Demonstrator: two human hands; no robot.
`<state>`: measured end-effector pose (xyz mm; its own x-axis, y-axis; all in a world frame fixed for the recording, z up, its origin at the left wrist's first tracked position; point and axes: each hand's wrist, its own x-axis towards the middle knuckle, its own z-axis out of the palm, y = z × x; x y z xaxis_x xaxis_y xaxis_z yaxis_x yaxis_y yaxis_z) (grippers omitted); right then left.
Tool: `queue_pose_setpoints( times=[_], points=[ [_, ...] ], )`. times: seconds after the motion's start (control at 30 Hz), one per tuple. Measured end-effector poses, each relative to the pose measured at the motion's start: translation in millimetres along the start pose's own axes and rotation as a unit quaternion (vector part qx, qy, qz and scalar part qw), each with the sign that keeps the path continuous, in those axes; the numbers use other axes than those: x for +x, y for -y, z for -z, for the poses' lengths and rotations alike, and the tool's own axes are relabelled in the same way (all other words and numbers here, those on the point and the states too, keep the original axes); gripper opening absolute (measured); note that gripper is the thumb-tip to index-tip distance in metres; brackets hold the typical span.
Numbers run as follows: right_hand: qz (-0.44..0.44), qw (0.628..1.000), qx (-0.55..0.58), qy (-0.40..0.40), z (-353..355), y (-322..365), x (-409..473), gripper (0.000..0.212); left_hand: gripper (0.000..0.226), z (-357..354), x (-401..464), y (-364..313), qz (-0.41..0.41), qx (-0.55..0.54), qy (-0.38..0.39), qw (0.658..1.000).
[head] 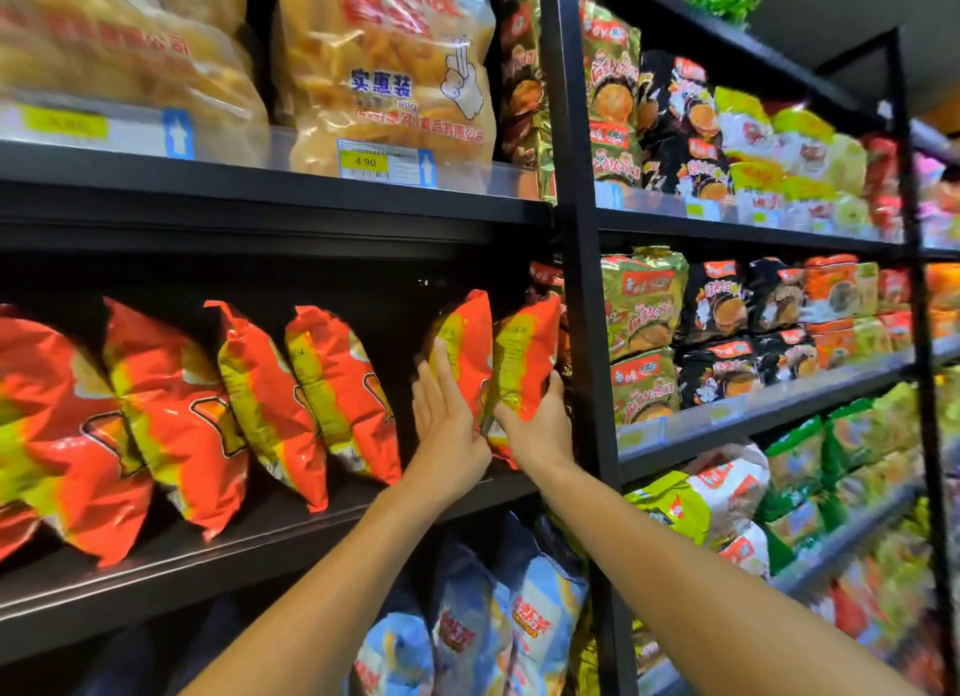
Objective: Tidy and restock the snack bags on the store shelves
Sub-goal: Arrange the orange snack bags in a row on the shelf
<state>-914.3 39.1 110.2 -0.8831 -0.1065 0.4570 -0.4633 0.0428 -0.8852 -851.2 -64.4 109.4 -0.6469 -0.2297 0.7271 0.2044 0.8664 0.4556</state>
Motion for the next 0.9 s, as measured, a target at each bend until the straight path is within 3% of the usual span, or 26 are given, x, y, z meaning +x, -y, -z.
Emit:
queue_pose_setpoints(
  times=[0.27, 0.6, 0.77, 0.9],
  points=[
    [0.031, 0.999, 0.005, 0.041, -4.3, -11.0, -7.2, 0.116, 0.114, -4.9, 4.4, 2.2, 0.015, 0.015, 0.015, 1.000],
    [0.047, 0.993, 0.004, 0.111, 9.9, -8.7, -14.4, 0.103, 0.119, -10.8, 0.9, -14.8, 0.059, 0.067, 0.002, 0.996],
    [0.071, 0.988, 0.069, 0.120, 22.2, -6.3, -35.3, 0.105, 0.118, -3.8, -10.7, -8.6, -0.037, 0.075, -0.025, 0.996],
    [0.131, 0.974, 0.122, 0.135, 44.6, -12.8, -85.3, 0.094, 0.084, 41.1, -39.2, -9.9, -0.174, 0.178, -0.072, 0.966]
  ],
)
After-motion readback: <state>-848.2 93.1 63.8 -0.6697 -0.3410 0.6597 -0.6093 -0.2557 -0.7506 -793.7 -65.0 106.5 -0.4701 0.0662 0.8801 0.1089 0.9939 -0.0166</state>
